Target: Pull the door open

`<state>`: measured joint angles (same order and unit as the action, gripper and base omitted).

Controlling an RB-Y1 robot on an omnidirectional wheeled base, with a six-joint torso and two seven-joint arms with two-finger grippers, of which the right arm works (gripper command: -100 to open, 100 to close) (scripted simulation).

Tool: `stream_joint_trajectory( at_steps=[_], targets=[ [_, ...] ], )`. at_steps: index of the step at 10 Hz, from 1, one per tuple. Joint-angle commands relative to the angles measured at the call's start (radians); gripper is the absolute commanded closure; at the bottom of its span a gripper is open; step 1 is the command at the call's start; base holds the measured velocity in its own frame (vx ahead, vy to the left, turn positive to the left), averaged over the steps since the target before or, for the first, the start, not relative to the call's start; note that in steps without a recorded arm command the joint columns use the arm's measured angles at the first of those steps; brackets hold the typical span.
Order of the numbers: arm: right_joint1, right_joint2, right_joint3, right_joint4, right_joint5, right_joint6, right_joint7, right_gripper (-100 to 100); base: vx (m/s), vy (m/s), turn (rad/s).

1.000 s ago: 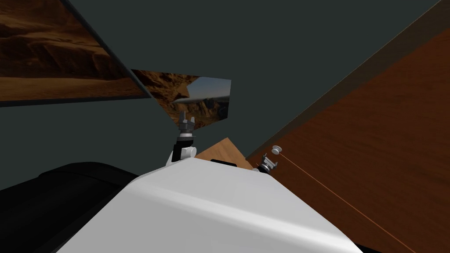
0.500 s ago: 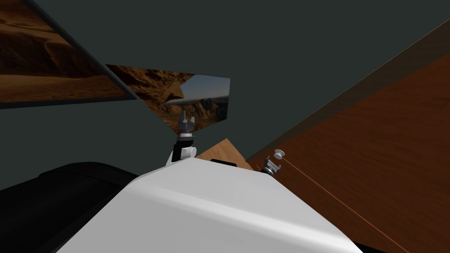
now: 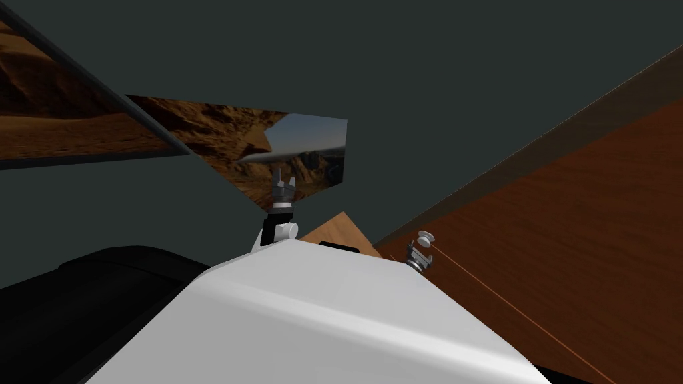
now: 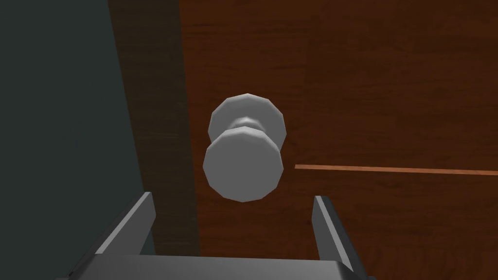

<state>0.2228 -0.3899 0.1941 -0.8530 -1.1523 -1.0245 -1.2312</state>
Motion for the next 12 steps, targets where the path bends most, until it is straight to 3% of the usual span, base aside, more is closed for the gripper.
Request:
stream_joint_trajectory(
  at_steps=[1,7,8,9,12],
  targets=[
    [0.005,-0.016,0.006,0.017,0.005,-0.004,-0.036,-100,0.106,-0.012,-0.023],
    [0.041,-0.087,0.027,0.069,0.025,-0.014,-0.165,-100,0.127,-0.019,-0.028],
    [0.040,-0.080,0.025,0.063,0.023,-0.014,-0.153,-100,0.079,-0.010,-0.001],
    [0.040,-0.080,0.025,0.063,0.023,-0.014,-0.153,100,-0.013,-0.001,-0.009],
    [0.040,-0.080,0.025,0.063,0.023,-0.014,-0.153,100,-0.022,0.003,0.009]
  ],
)
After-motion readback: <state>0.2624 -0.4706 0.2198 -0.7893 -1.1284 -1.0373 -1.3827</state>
